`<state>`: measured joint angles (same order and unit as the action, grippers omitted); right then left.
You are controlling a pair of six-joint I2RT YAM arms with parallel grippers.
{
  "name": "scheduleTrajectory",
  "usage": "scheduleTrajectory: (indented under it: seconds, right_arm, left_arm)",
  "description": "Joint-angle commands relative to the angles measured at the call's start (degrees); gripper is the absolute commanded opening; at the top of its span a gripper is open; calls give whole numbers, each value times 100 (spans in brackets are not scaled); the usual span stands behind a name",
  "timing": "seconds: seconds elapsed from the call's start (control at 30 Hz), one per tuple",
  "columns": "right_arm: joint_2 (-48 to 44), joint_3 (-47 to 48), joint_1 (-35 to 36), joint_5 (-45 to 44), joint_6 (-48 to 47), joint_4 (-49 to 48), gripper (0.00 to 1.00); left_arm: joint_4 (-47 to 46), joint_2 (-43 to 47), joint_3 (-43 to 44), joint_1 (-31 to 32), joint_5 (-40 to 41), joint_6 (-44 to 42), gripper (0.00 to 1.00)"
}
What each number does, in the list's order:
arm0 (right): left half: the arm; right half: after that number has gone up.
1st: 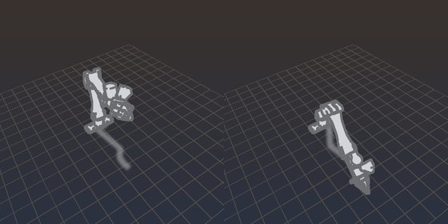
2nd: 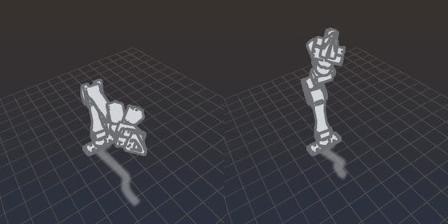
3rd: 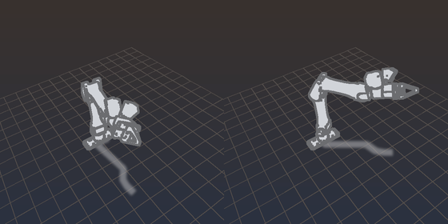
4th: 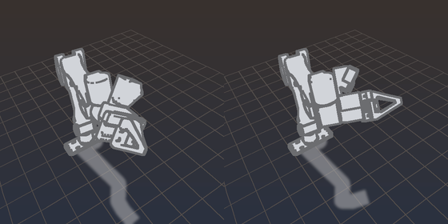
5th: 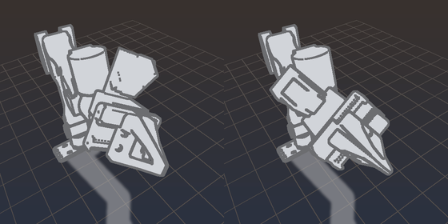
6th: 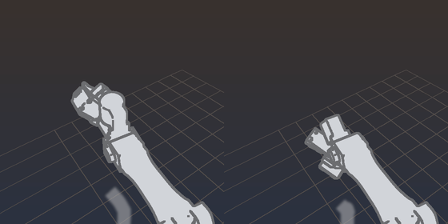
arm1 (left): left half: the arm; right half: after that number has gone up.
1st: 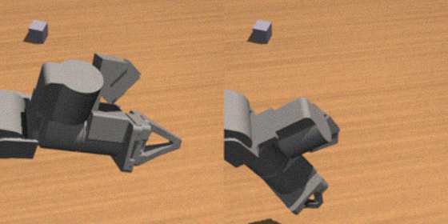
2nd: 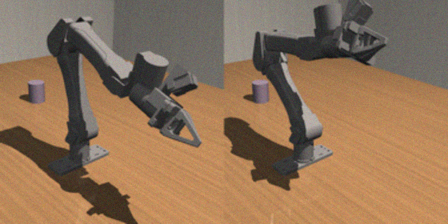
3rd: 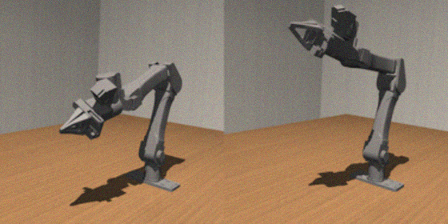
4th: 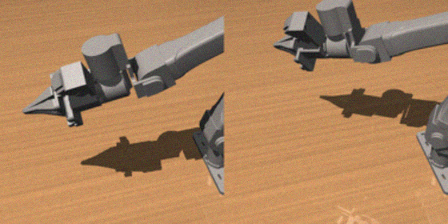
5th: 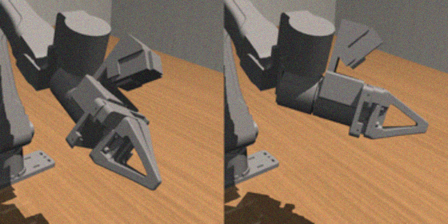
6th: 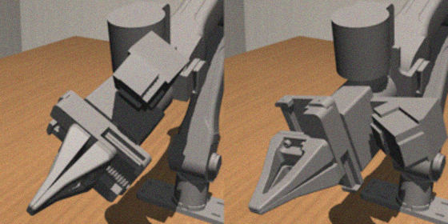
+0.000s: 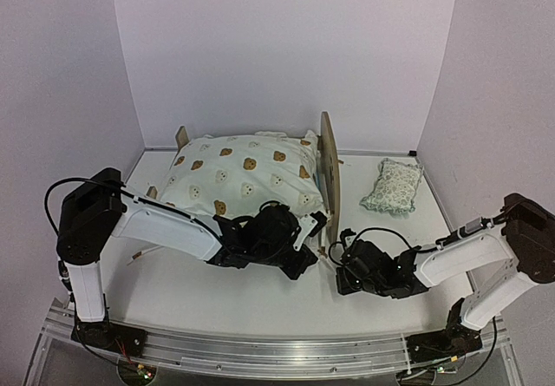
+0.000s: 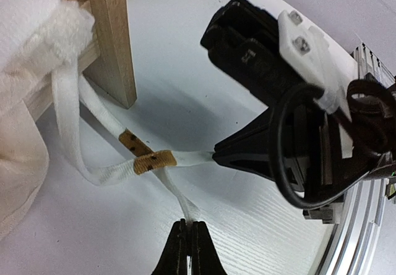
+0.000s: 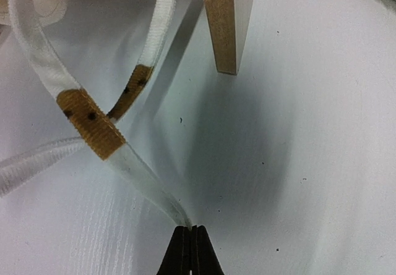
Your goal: Set up the pet bed
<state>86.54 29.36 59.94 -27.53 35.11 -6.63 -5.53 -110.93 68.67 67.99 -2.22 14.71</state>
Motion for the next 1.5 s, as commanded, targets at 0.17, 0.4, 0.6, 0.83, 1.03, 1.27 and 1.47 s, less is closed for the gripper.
scheduleTrajectory:
  seconds: [0.17, 0.4, 0.6, 0.83, 1.03, 1.27, 1.47]
  right_arm:
    - [-152, 148, 26, -83, -168, 87, 0]
    - [4, 294, 20, 81, -179, 82, 1]
    - [-83, 234, 18, 122, -187, 91, 8]
    - [-723, 4, 22, 69, -827, 153, 23]
    - [-1337, -288, 18, 559, -1884, -246, 27]
    - [-1219, -555, 21, 1183, -3244, -1233, 33]
    - [-484, -1136, 19, 1115, -4296, -3366, 33]
  left_arm:
    - [-99, 59, 151, 13, 71, -59, 0]
    - [-81, 160, -29, 11, 136, -39, 0]
    - [-243, 31, 100, 7, 165, -103, 0]
    - [-103, -175, 368, 10, 320, -111, 0]
    - [228, -248, 676, 8, 273, -57, 0]
    - [402, -298, 794, 12, 249, 23, 0]
    - [518, -311, 881, 11, 239, 89, 0]
